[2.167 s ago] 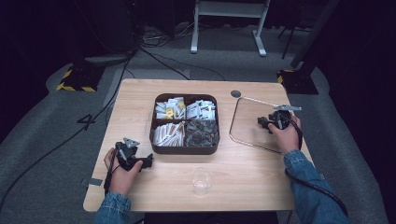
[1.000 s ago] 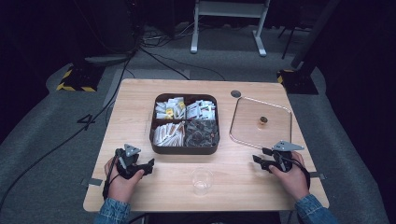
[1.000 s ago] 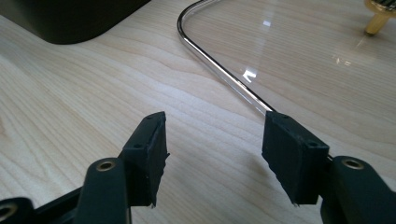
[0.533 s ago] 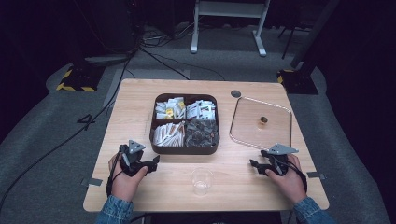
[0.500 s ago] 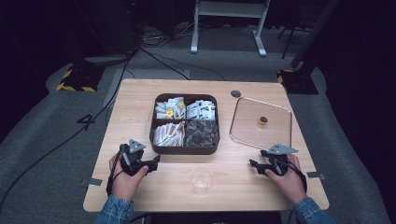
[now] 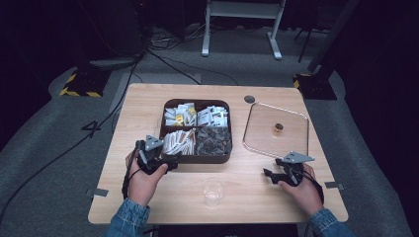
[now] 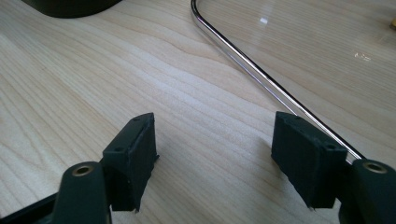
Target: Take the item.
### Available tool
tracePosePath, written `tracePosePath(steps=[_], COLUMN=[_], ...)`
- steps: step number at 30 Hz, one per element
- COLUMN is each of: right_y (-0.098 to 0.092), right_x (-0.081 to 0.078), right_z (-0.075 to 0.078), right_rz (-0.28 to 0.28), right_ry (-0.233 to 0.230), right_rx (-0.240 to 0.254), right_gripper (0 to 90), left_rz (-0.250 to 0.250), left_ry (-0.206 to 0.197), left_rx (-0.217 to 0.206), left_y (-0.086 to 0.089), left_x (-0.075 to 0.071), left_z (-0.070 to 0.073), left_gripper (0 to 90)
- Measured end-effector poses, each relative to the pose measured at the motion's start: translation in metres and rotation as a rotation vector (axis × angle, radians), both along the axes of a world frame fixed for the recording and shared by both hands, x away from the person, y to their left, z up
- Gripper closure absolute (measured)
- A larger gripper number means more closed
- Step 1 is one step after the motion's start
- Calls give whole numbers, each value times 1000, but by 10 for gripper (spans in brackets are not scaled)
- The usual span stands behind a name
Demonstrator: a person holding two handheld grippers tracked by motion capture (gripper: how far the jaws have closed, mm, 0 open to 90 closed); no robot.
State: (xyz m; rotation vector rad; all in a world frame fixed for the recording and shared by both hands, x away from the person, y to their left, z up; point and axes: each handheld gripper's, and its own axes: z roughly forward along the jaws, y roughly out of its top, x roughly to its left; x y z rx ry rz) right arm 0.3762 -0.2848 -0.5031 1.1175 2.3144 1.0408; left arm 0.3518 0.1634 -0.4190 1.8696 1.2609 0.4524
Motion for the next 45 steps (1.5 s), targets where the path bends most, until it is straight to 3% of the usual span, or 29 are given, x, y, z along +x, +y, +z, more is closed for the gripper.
tracePosePath(steps=[5, 8, 10, 14, 24, 38, 45], right_y=[1, 1, 1, 1, 1, 1, 1], right_x=[1, 1, 1, 1, 0, 0, 0], right_z=[0, 0, 0, 0, 0, 0, 0], right_rz=[4, 4, 4, 4, 14, 16, 16], right_ry=[1, 1, 1, 1, -6, -7, -7], right_rx=[2, 3, 4, 6, 8, 7, 7], right_gripper=[313, 315, 317, 323, 372, 379, 379], left_rz=[-8, -14, -17, -33, -26, -44, -69], left_ry=[-23, -4, 5, -5, -4, 52, 49], left_rx=[-1, 38, 40, 30, 16, 82, 155], left_y=[-16, -30, -37, -60, -95, -107, -112], left_x=[9, 19, 24, 36, 52, 66, 68], left_z=[-1, -6, -8, -9, -23, -38, -40], left_gripper=[253, 253, 262, 298, 326, 460, 560])
